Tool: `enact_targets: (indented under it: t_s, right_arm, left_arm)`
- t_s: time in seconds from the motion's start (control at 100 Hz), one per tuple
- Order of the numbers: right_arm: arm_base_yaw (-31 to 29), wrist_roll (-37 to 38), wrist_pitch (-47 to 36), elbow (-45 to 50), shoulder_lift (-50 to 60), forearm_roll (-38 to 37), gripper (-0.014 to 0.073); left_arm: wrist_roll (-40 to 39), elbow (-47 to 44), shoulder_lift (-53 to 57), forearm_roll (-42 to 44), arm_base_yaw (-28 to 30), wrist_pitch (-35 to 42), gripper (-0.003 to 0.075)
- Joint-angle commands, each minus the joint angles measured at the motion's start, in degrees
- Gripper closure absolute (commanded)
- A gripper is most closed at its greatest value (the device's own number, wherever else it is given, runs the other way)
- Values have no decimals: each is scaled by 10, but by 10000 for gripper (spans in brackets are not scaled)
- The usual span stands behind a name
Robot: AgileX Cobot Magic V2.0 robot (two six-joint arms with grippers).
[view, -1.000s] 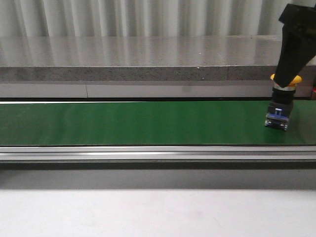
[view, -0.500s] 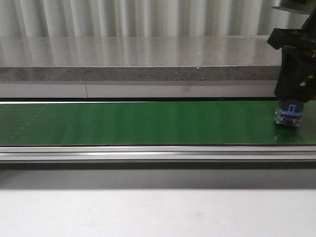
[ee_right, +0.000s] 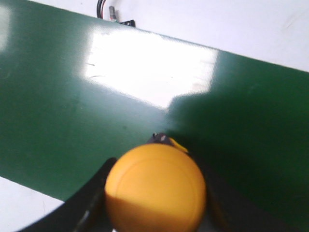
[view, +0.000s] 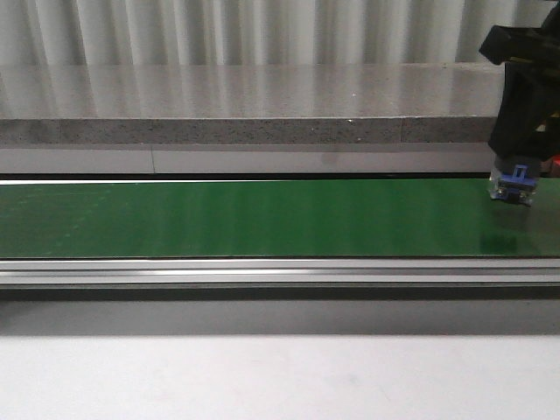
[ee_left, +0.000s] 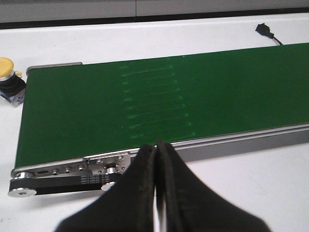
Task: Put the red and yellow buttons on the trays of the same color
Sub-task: 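Lower the right gripper onto the arriving yellow button and grasp it, then carry the yellow button into the yellow tray and open the right gripper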
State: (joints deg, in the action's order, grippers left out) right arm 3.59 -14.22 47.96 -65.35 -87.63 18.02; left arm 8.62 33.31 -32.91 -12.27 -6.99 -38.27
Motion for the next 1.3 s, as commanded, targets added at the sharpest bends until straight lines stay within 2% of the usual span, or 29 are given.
enact_targets:
  t_s: [0.0, 0.26, 0.69, 1.08, 1.29]
  right_arm:
    - [-6, 4, -19, -14, 38, 11, 390]
    - [-63, 27, -12, -13, 86, 9, 390]
    - [-229, 74, -33, 84, 166, 8, 390]
    - [-387, 99, -40, 136, 175, -19, 390]
    - [-444, 108, -76, 164, 173, -20, 390]
  left_arm:
    - [0, 17, 0, -11, -5, 33, 740]
    - [0, 17, 0, -11, -5, 33, 740]
    - [0, 17, 0, -11, -5, 33, 740]
    - [0, 17, 0, -11, -5, 31, 740]
    - [0, 17, 0, -11, -5, 31, 740]
